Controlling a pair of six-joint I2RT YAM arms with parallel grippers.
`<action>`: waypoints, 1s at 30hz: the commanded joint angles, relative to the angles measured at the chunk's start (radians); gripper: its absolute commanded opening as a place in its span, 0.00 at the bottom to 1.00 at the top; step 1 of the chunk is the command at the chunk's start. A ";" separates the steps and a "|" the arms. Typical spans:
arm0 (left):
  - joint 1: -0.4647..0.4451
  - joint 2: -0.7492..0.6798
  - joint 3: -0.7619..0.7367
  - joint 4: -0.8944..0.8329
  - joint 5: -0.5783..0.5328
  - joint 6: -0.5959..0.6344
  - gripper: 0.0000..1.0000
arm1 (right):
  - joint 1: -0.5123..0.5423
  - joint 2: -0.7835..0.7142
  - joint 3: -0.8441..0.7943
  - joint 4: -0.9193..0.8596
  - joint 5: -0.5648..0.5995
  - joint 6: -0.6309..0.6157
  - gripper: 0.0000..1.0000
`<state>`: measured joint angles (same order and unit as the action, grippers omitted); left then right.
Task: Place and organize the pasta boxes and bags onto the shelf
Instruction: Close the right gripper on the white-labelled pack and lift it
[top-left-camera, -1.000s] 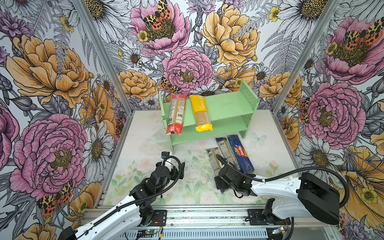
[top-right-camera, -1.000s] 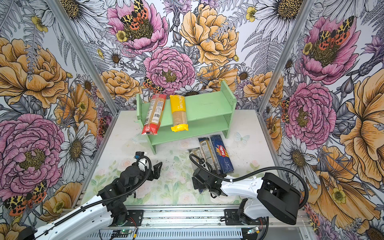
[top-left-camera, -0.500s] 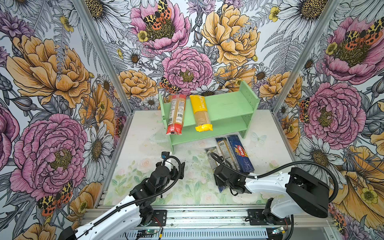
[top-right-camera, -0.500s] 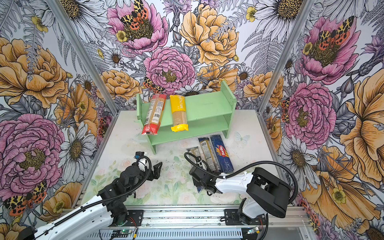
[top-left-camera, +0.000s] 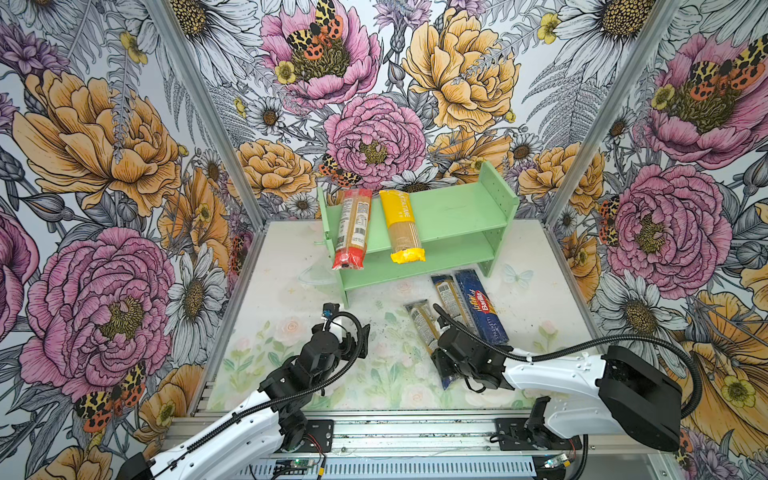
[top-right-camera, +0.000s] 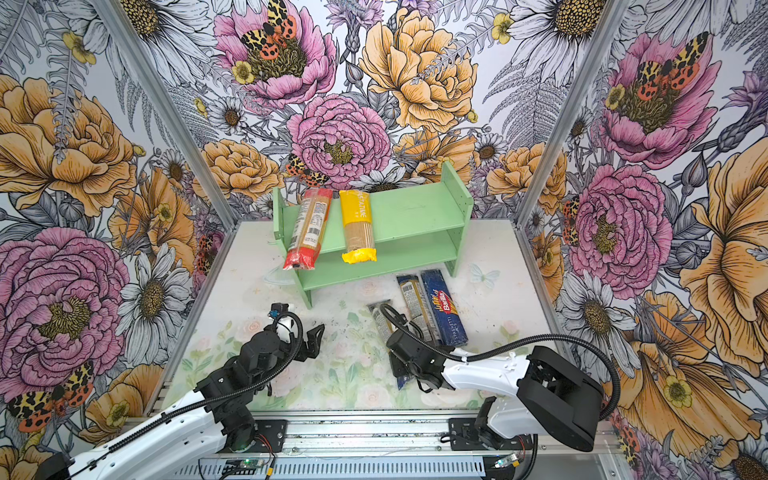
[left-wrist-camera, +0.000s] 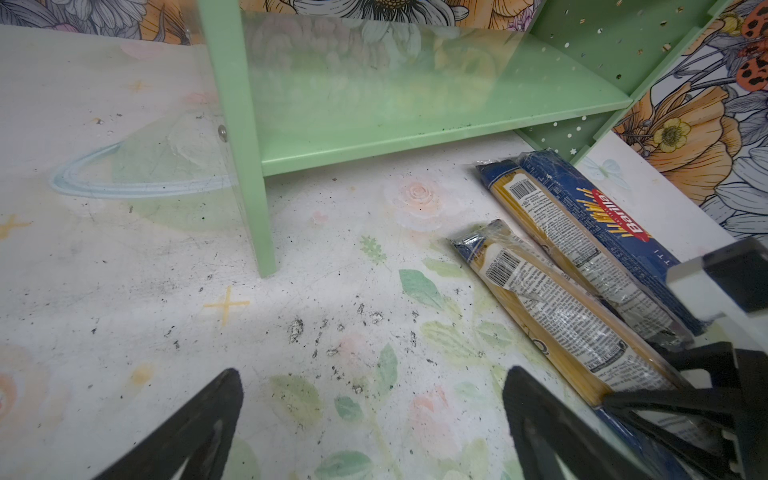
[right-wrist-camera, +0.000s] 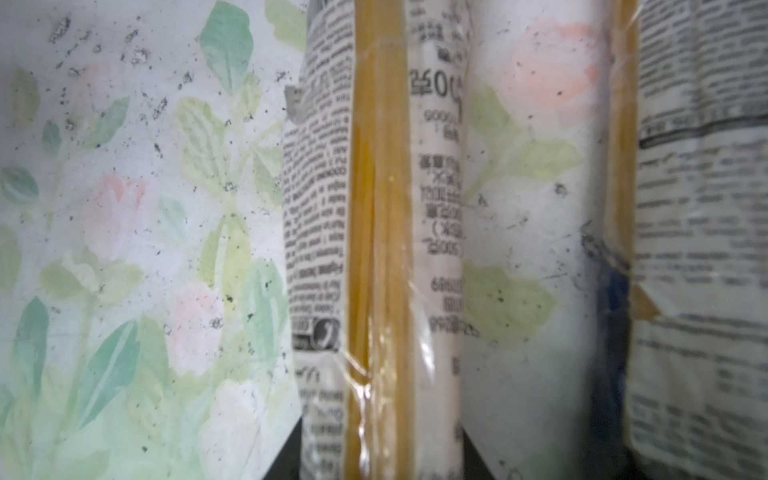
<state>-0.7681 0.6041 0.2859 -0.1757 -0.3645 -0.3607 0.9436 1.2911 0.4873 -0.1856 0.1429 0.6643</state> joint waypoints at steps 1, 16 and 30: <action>0.008 -0.002 -0.011 0.024 0.024 0.003 0.99 | -0.025 -0.069 0.010 -0.076 -0.070 -0.010 0.09; 0.010 -0.002 -0.011 0.024 0.025 0.004 0.99 | -0.182 -0.220 0.220 -0.439 -0.233 -0.069 0.00; 0.009 -0.002 -0.011 0.025 0.027 0.004 0.99 | -0.237 -0.270 0.411 -0.683 -0.233 -0.131 0.00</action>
<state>-0.7681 0.6041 0.2859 -0.1757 -0.3565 -0.3607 0.7181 1.0737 0.8162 -0.8707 -0.0975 0.5667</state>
